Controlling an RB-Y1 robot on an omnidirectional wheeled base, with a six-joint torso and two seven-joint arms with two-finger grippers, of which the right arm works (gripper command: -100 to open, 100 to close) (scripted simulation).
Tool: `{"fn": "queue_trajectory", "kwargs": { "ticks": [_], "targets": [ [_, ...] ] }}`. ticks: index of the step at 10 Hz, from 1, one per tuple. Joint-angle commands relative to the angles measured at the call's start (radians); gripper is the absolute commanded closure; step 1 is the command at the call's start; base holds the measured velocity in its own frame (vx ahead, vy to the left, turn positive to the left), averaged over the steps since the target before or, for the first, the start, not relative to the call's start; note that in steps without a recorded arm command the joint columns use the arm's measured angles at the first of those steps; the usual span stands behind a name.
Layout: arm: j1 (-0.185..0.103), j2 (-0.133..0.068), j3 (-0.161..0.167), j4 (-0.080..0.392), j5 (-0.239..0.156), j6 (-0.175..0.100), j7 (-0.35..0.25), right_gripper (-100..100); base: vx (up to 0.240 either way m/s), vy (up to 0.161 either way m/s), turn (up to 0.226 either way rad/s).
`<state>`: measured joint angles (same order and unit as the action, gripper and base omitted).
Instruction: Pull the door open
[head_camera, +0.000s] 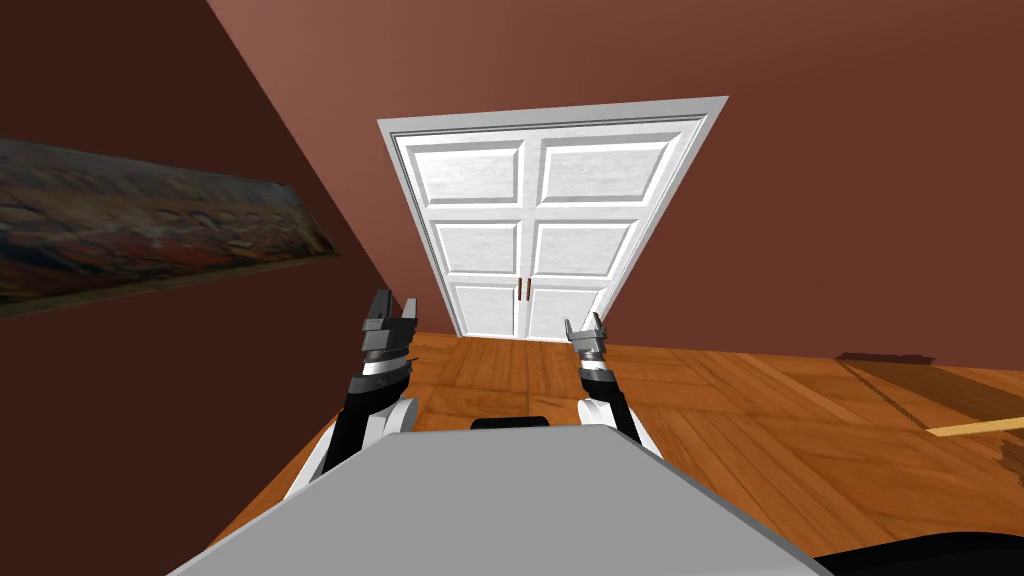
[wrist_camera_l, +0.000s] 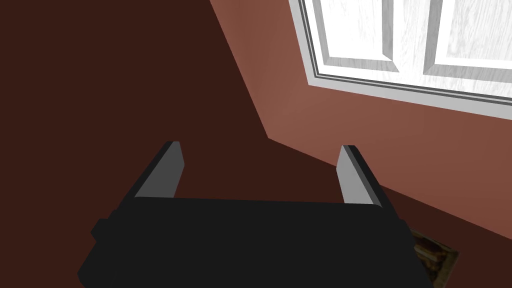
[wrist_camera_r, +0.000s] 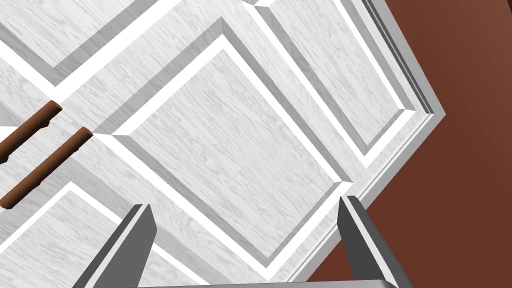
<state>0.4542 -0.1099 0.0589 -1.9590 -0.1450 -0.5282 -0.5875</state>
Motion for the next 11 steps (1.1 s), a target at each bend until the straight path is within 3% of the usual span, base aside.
{"fn": "queue_trajectory", "kwargs": {
  "ticks": [1,11],
  "targets": [
    [-0.005,-0.008,0.002,0.040,-0.011,-0.016,-0.037,-100,0.098,0.039,0.032],
    [-0.024,-0.054,0.012,0.249,-0.080,-0.090,-0.253,-100,0.103,0.034,0.034]
  ]
}}
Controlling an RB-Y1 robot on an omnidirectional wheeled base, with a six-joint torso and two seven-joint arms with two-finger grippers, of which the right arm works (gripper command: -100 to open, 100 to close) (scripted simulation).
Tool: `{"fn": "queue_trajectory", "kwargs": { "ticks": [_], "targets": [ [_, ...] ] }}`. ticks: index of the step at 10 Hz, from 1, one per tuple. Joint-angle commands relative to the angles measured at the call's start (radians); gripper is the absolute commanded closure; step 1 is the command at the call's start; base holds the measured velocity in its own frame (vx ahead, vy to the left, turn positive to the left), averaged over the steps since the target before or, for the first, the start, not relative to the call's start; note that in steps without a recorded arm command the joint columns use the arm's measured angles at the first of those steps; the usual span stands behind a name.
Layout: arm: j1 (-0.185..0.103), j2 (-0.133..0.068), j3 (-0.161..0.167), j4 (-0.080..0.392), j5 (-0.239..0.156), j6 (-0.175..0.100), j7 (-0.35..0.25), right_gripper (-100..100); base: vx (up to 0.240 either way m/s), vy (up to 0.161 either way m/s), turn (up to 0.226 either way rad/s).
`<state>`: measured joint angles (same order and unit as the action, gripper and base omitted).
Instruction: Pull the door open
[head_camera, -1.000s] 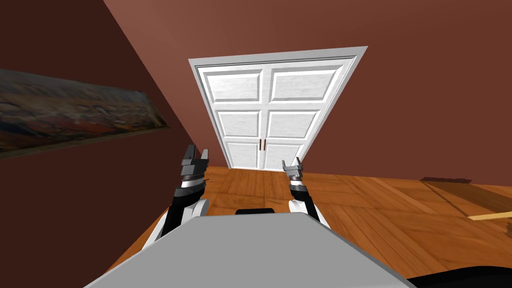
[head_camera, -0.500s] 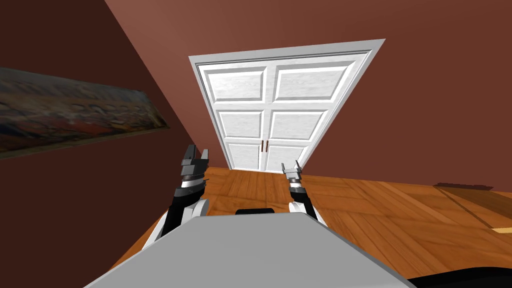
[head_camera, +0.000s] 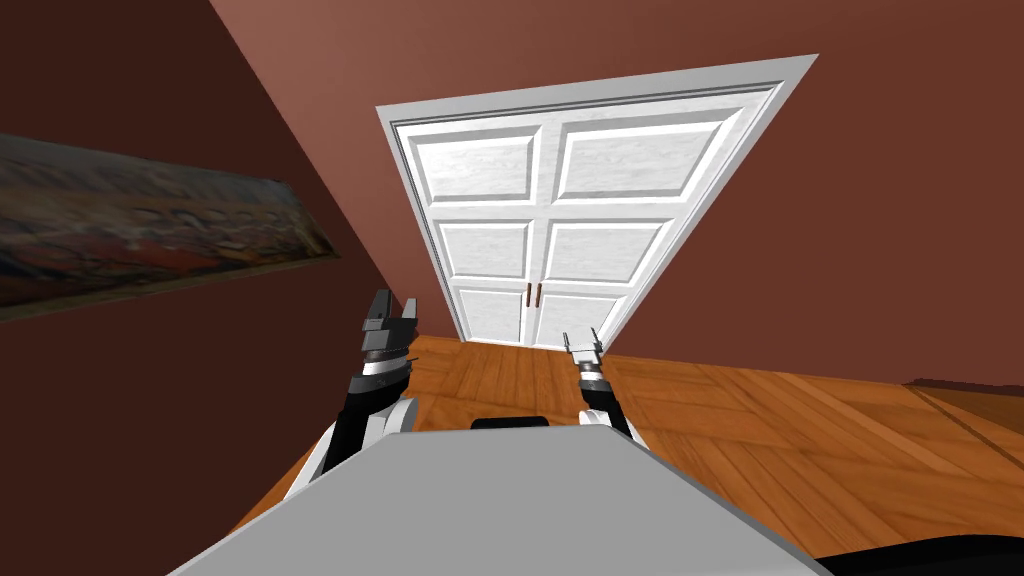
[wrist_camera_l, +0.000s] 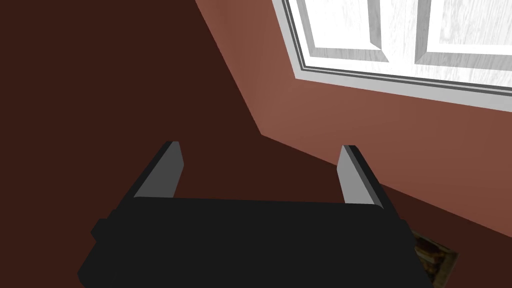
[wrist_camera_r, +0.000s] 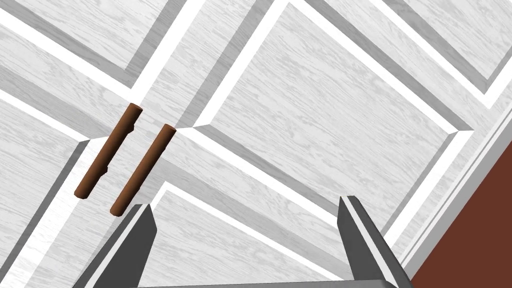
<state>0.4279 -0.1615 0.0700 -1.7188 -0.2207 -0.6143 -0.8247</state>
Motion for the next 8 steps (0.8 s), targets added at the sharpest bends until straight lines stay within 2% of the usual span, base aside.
{"fn": "queue_trajectory", "kwargs": {
  "ticks": [1,5,6,8],
  "targets": [
    [0.000,-0.007,0.002,0.030,-0.012,-0.012,-0.038,-100,0.108,0.038,0.037],
    [-0.008,-0.025,0.006,0.114,-0.040,-0.042,-0.125,-100,0.104,0.023,0.035],
    [-0.008,-0.025,0.006,0.114,-0.040,-0.042,-0.125,-100,0.066,0.024,0.009],
    [-0.012,-0.034,0.009,0.156,-0.053,-0.056,-0.169,-100,0.070,0.025,0.030]
  ]
}}
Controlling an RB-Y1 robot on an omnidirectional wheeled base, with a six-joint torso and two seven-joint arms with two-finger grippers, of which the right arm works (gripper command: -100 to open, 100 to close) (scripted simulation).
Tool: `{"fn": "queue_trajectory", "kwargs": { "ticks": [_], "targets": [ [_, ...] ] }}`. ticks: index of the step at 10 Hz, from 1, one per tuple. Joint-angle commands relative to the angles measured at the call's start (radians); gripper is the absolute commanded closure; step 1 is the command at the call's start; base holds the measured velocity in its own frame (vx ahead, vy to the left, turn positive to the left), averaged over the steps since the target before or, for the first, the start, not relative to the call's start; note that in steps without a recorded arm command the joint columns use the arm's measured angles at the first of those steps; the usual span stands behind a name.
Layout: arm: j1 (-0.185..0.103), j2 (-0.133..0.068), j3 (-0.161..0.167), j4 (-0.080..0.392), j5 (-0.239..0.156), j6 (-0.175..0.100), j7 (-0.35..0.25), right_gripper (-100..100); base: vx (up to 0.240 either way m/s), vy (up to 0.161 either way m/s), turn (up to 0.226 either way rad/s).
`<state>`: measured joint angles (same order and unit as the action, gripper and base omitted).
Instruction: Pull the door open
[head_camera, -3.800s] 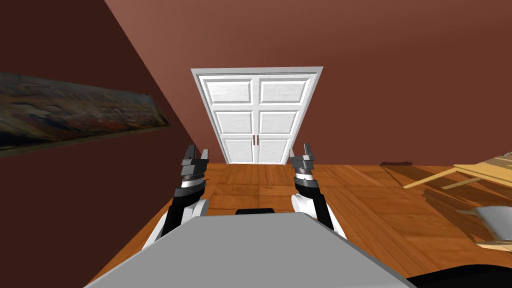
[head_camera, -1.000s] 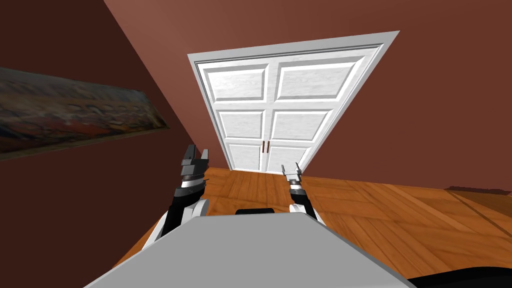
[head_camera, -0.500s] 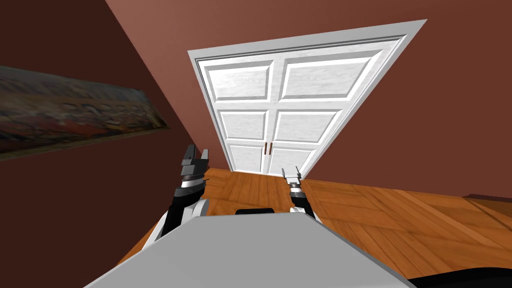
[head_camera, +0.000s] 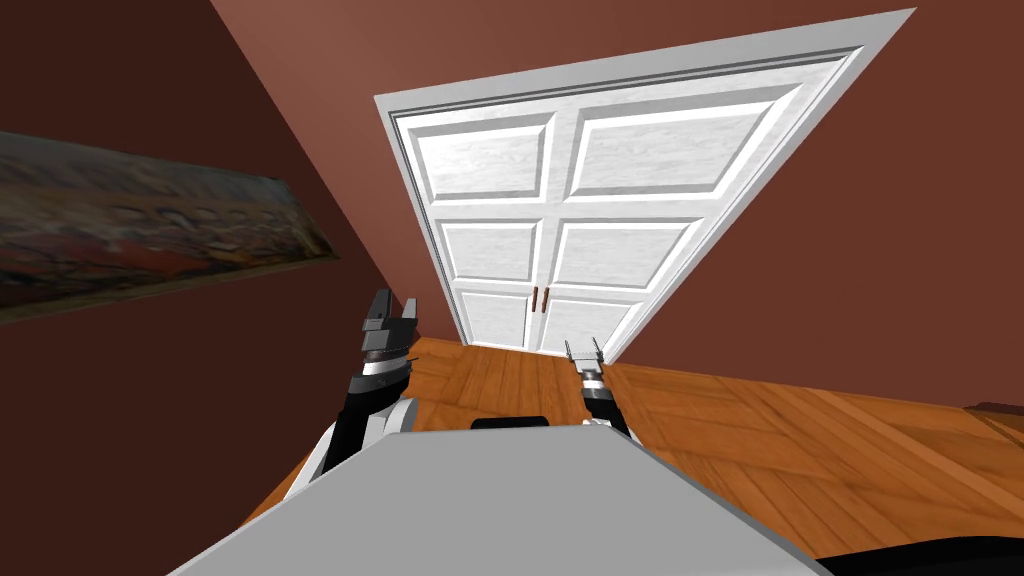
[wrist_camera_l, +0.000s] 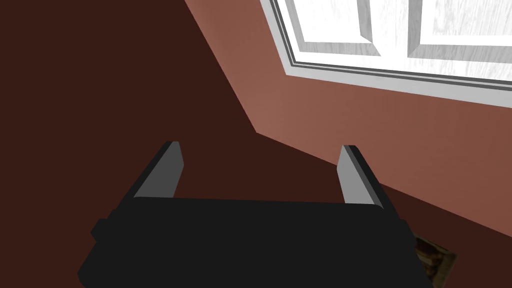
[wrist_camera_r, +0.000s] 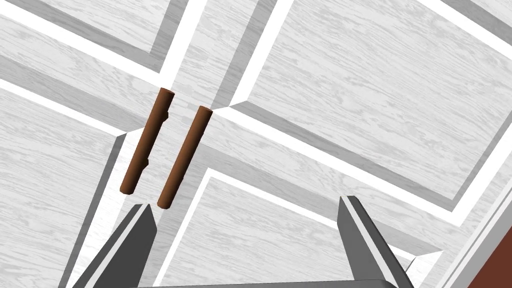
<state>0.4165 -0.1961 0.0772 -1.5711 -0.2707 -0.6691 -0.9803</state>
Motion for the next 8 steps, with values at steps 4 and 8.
{"fn": "queue_trajectory", "kwargs": {
  "ticks": [4,8],
  "targets": [
    [-0.009,-0.016,0.005,0.090,-0.031,-0.031,-0.098,-100,0.097,0.025,0.036],
    [-0.018,-0.032,0.009,0.168,-0.057,-0.058,-0.179,-100,0.110,0.028,0.033]
  ]
}}
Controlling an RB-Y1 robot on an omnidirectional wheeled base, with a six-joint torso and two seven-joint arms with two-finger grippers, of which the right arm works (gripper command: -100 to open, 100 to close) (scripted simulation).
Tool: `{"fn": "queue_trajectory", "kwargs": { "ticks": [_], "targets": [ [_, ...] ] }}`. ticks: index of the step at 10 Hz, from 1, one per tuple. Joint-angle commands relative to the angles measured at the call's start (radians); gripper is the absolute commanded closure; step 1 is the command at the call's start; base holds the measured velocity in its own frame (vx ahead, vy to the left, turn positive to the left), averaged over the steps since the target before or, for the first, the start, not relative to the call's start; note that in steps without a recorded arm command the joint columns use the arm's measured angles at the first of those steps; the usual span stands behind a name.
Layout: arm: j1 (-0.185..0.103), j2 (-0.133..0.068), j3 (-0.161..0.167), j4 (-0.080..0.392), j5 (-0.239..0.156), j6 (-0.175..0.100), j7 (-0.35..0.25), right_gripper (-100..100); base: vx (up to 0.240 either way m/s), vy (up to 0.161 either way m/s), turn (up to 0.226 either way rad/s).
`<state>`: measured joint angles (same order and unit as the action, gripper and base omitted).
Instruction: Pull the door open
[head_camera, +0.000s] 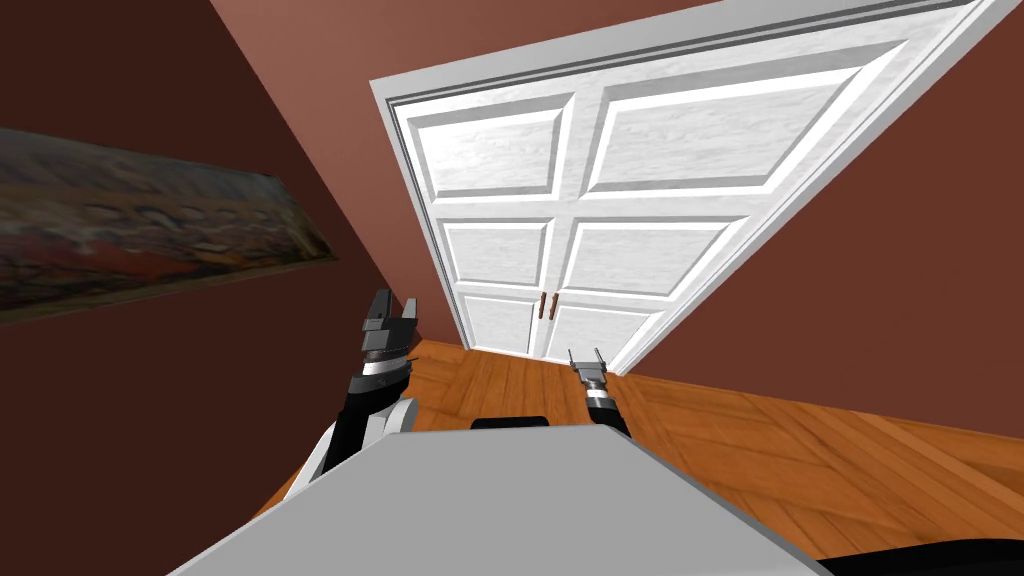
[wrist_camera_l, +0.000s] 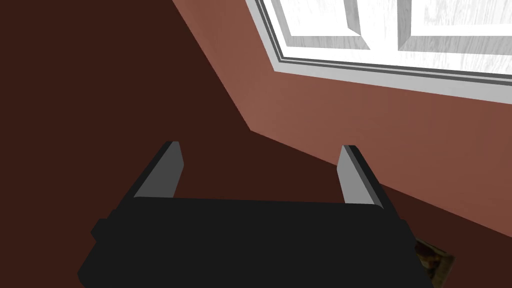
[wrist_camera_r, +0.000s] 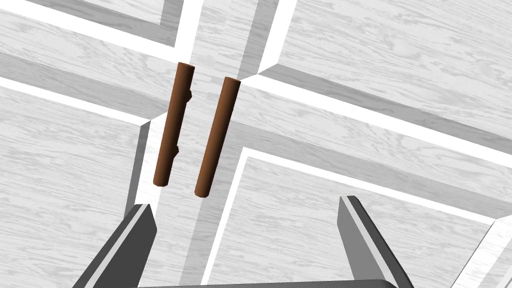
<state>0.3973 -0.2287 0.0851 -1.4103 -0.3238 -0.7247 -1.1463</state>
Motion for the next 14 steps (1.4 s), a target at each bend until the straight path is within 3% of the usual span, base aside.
{"fn": "queue_trajectory", "kwargs": {
  "ticks": [1,14],
  "targets": [
    [-0.001,-0.004,0.002,0.026,-0.010,-0.010,-0.033,-100,0.118,0.028,0.031],
    [-0.026,-0.047,0.013,0.240,-0.082,-0.086,-0.257,-100,0.103,0.017,0.031]
  ]
}}
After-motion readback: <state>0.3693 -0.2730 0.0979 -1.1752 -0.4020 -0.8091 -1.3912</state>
